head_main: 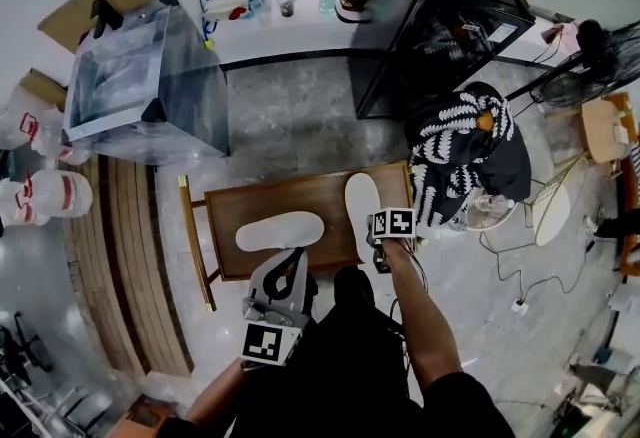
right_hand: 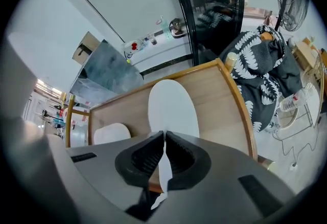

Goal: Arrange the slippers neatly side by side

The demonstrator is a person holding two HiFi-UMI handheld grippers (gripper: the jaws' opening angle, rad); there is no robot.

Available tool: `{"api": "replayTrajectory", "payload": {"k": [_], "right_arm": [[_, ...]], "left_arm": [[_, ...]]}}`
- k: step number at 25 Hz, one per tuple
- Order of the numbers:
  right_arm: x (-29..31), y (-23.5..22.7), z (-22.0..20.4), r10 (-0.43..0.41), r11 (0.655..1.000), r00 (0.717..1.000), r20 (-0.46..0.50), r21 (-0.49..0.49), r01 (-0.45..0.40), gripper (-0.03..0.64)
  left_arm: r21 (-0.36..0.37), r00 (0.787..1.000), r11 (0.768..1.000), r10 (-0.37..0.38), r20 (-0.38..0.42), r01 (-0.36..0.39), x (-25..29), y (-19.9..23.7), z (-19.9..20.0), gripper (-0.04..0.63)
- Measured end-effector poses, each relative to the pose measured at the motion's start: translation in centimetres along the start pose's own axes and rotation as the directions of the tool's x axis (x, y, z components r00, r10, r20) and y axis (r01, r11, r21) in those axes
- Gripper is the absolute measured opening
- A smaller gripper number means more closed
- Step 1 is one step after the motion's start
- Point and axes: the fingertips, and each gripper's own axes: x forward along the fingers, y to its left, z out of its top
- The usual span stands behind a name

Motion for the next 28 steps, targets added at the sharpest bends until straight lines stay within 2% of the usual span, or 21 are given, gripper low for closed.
{"api": "replayTrajectory", "payload": {"k": [17, 20, 28], "right_arm": [[1.5, 0.1, -0.4, 0.009, 1.000, 1.000, -0.002, -0.012, -0.009, 0.026], [1.3, 0.1, -0.5, 0.019, 1.000, 1.000, 0.005, 0.003, -0.019, 0.103], [-1.2, 0.8, 0.6, 0.037, 0.999, 0.996, 0.077, -0.001, -0.037, 0.141]], "left_arm": [[-0.004, 1.000, 1.000, 0.008, -0.026, -0.008, -0.3, 0.0, -0.9, 0.012], [-0.008, 1.000, 1.000, 0.005, -0.026, -0.006, -0.2, -0.1, -0.9, 0.012], [-0.004, 1.000, 1.000, 0.002, -0.011, -0.002, -0.3, -0.5, -0.6, 0.012]]}}
